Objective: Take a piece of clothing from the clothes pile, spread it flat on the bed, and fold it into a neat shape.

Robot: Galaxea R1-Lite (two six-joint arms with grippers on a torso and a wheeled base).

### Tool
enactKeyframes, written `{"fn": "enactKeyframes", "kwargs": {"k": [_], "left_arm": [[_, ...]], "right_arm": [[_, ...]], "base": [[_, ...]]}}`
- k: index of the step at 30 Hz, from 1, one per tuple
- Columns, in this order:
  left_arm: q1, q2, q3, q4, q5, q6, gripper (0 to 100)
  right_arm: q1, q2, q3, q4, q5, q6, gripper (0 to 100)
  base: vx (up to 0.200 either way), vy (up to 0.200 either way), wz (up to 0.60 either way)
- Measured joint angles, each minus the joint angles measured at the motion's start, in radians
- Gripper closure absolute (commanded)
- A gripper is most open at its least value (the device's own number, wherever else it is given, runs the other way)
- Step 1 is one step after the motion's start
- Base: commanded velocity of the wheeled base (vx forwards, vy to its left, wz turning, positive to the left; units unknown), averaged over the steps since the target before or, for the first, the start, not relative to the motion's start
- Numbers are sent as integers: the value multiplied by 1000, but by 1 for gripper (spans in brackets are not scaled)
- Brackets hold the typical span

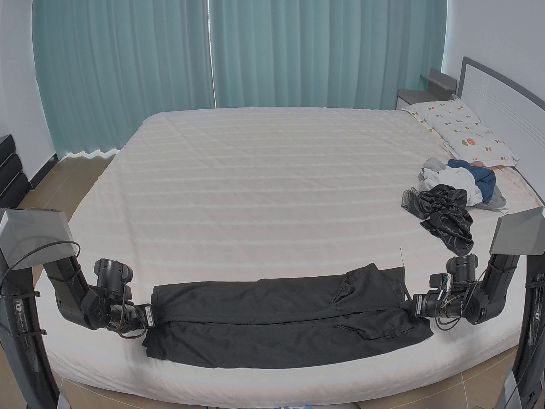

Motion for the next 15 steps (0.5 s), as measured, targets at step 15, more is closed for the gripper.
{"fn": "enactKeyframes", "kwargs": {"k": [15], "left_arm": [[17, -6, 20, -22, 31, -24, 0]], "right_arm": [[-36, -73, 7, -69, 4, 146, 0]], "base": [[0, 0, 0]]}}
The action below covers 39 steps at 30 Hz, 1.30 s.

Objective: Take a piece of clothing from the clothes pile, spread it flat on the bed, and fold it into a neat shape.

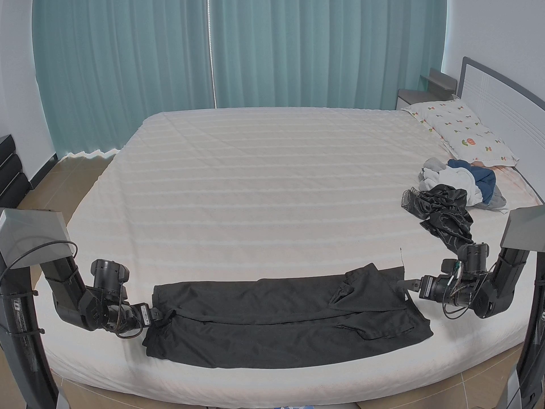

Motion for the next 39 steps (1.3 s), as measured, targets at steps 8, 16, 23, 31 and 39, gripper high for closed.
{"fn": "enactKeyframes", "kwargs": {"k": [8, 16, 23, 31, 39], "left_arm": [[74, -73, -3, 8, -14, -166, 0], [87, -122, -110, 103, -102, -380, 0], [82, -133, -153, 142, -279, -451, 0], [83, -131, -161, 146, -286, -455, 0], [84, -130, -158, 147, -286, -455, 0]], "right_arm": [[10, -77, -8, 3, 1, 105, 0], [96, -66, -76, 22, 0, 157, 0], [137, 16, -150, 67, -1, 159, 0], [160, 85, -190, 74, -1, 147, 100], [170, 112, -196, 74, -1, 142, 100]], "base": [[0, 0, 0], [0, 0, 0], [0, 0, 0], [0, 0, 0], [0, 0, 0]]}}
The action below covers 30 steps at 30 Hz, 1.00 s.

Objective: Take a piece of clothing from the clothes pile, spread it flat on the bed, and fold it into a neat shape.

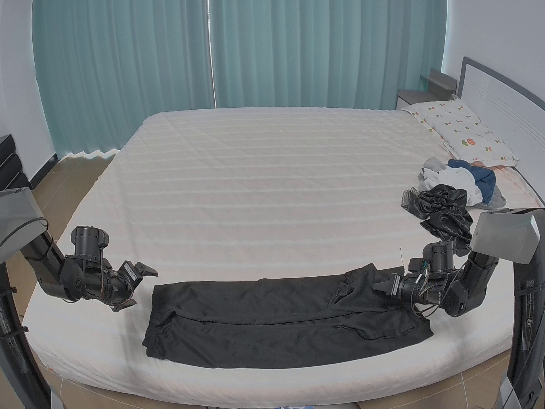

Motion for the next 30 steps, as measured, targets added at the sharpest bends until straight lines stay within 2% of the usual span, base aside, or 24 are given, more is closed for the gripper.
{"fn": "enactKeyframes", "kwargs": {"k": [14, 21, 22, 30], "left_arm": [[-2, 1, 15, -1, 2, 7, 0], [-5, 2, 23, -1, 8, 9, 0], [-5, 2, 24, -1, 9, 9, 0], [-5, 2, 25, -2, 9, 9, 0]], "right_arm": [[-39, -45, 90, -7, 1, -3, 100], [-48, -58, 122, -7, 1, -31, 100], [-49, -59, 125, -5, 0, -38, 0], [-55, -73, 127, -10, -3, -37, 0]], "base": [[0, 0, 0], [0, 0, 0], [0, 0, 0], [0, 0, 0]]}}
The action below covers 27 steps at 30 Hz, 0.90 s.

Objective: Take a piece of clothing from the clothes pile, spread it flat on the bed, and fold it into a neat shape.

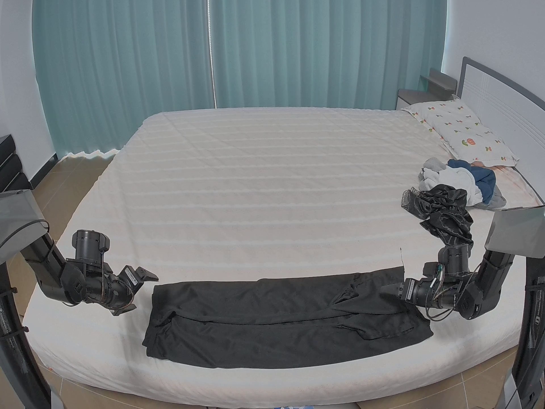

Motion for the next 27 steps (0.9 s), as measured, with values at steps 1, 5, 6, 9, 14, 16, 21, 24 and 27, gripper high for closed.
{"fn": "enactKeyframes", "kwargs": {"k": [1, 5, 6, 9, 14, 16, 21, 24, 27], "left_arm": [[0, 0, 0, 0, 0, 0, 0], [0, 1, 0, 0, 0, 0, 0], [0, 1, 0, 0, 0, 0, 0], [1, 3, 0, 0, 0, 0, 0], [2, 6, 1, 0, 1, 0, 0], [2, 6, 1, 0, 1, 0, 0], [2, 7, 2, 0, 2, 0, 0], [2, 7, 2, 0, 2, 0, 0], [2, 8, 2, 0, 3, 0, 0]], "right_arm": [[-1, -9, -5, 0, 0, 2, 0], [3, -49, -40, 6, 1, 19, 0], [8, -56, -46, 7, 0, 23, 0], [46, -75, -68, 13, -6, 54, 0], [170, -40, -144, 19, -40, 207, 0], [182, -24, -156, 23, -45, 219, 0], [211, 36, -201, 67, -54, 237, 0], [217, 56, -221, 71, -55, 239, 0], [227, 71, -241, 71, -57, 240, 0]], "base": [[0, 0, 0], [0, 0, 0], [0, 0, 0], [0, 0, 0], [0, 0, 0], [0, 0, 0], [0, 0, 0], [0, 0, 0], [0, 0, 0]]}}
